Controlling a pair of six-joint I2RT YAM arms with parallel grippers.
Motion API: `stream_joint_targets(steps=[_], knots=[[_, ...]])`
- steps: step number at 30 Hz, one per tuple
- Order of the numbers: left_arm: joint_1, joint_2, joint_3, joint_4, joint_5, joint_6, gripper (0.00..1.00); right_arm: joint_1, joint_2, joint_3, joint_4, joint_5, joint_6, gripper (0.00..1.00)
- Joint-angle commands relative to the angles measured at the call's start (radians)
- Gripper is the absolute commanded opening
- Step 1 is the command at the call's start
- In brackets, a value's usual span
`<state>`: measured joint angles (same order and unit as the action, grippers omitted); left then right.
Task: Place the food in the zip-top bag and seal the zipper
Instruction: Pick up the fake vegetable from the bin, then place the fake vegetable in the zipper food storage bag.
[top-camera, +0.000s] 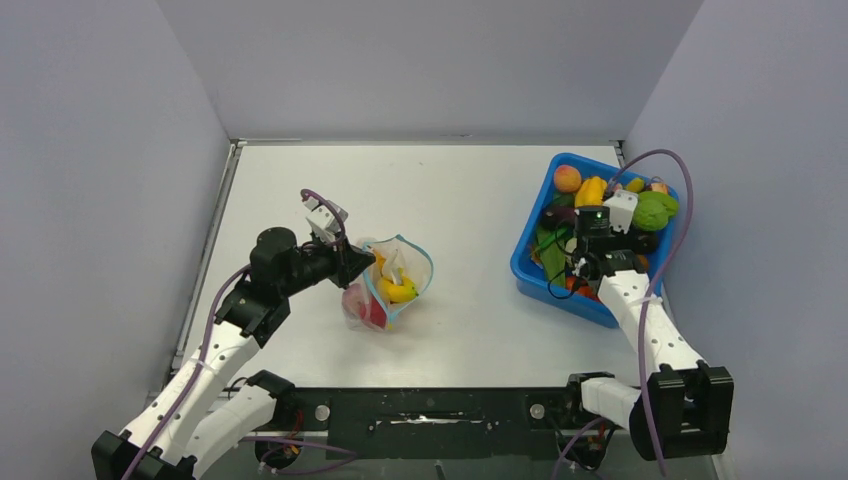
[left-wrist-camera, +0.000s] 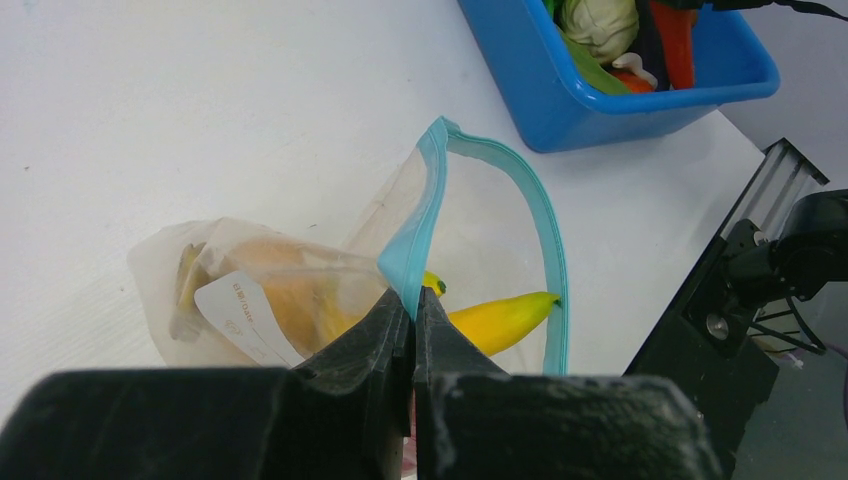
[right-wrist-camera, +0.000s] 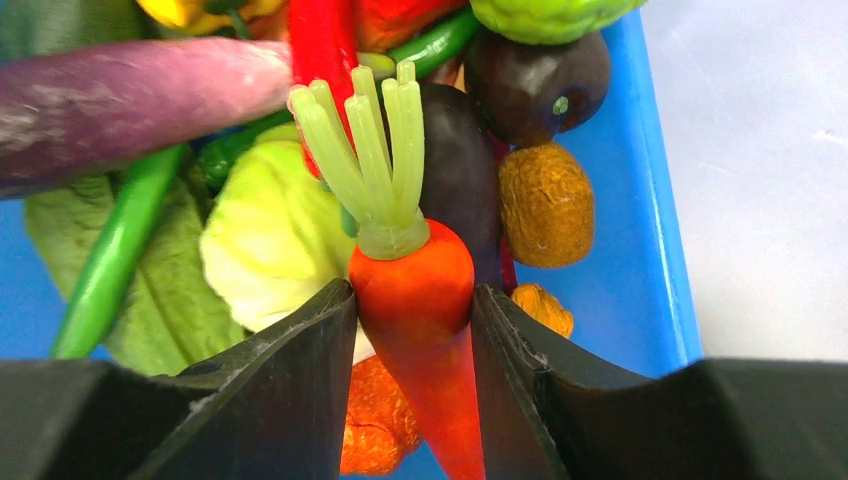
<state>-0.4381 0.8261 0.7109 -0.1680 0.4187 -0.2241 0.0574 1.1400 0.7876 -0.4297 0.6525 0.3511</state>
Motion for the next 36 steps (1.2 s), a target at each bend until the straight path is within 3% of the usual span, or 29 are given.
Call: stream_joint_targets(steps=[1,8,14,19,27,36], knots=[[-0.004,-0.026,0.008,0.063,-0.011,0.015,0.0,0.053,-0.058,0.087,-0.023,0.084,0.017,0.27],[-0.004,-0.034,0.002,0.07,-0.008,0.017,0.0,0.093,-0.142,0.119,0.008,0.087,-0.027,0.27],[-0.004,-0.036,-0.003,0.077,0.0,0.008,0.0,0.108,-0.232,0.114,0.075,-0.016,-0.084,0.27],[-0.005,-0.031,-0.003,0.093,0.015,-0.011,0.0,0.112,-0.328,0.089,0.17,-0.271,-0.136,0.27],[-0.007,-0.028,0.006,0.128,0.09,-0.067,0.0,0.125,-0.391,0.148,0.177,-0.705,-0.231,0.27],[-0.005,-0.026,0.052,0.123,0.142,-0.094,0.0,0.129,-0.476,0.076,0.403,-1.111,-0.172,0.29]])
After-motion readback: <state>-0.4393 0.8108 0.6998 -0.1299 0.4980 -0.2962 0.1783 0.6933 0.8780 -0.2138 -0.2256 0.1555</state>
